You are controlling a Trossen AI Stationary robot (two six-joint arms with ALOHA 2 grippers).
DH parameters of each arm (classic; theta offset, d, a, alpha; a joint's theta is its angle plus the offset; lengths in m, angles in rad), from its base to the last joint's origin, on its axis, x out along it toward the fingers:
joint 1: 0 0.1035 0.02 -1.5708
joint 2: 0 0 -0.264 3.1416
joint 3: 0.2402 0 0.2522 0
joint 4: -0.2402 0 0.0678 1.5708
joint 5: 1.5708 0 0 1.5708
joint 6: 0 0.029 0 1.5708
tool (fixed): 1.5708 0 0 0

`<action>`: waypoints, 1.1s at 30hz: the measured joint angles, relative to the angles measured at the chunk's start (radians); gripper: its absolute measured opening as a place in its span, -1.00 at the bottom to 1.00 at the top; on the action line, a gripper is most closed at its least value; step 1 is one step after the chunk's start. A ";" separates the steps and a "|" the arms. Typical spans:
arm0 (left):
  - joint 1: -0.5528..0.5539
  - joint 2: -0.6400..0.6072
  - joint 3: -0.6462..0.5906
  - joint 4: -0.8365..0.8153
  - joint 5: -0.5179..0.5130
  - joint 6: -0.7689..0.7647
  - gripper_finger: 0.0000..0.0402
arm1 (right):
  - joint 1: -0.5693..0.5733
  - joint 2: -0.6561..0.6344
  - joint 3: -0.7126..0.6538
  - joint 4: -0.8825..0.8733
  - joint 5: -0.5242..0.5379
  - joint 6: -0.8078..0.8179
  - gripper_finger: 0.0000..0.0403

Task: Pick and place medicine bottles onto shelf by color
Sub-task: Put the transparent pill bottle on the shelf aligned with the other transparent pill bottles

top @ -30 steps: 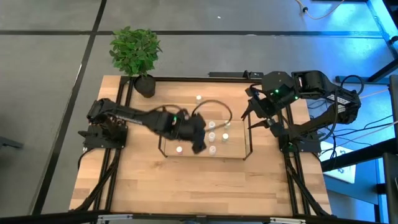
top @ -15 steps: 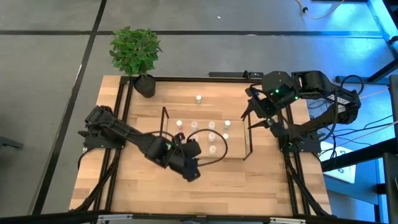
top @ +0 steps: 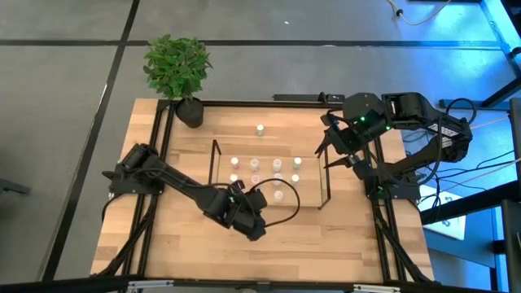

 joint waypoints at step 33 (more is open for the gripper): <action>0.086 0.012 -0.164 0.124 0.010 -0.026 -0.38 | 0.000 0.000 0.000 0.006 0.000 0.000 0.08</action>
